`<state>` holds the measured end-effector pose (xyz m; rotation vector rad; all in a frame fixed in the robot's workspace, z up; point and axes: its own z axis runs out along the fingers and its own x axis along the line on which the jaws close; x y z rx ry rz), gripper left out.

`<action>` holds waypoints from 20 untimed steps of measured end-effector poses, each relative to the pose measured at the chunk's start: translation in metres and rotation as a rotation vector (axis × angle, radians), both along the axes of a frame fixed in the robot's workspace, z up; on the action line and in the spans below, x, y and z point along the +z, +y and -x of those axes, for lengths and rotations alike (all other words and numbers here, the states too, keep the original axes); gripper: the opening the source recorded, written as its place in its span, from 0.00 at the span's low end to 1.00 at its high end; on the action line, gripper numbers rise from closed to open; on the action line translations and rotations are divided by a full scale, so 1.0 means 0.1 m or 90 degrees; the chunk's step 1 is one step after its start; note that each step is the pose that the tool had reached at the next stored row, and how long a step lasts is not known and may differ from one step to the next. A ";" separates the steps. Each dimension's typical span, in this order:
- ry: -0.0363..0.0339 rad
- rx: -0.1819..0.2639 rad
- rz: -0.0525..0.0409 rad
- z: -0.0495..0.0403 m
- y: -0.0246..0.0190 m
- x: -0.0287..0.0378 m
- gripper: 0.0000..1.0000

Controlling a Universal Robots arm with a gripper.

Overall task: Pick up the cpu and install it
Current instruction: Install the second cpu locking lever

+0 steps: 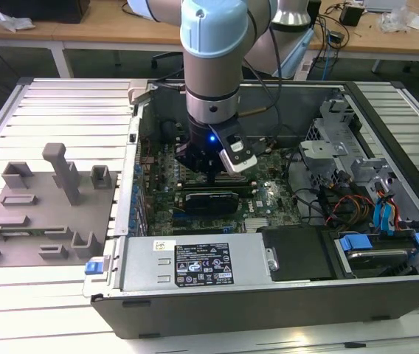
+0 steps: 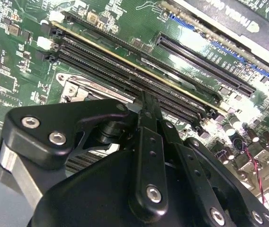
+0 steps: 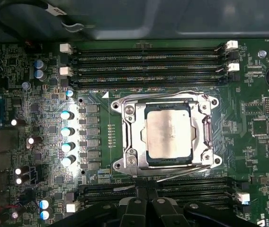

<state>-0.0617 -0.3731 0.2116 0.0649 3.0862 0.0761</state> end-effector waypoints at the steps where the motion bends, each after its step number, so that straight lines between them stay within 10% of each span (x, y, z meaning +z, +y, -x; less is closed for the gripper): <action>1: 0.0001 0.000 -0.0002 0.005 0.000 -0.011 0.11; 10: 0.0000 0.000 -0.0040 0.039 -0.001 -0.075 0.11; 20: -0.0046 0.000 -0.0341 0.060 0.000 -0.077 0.11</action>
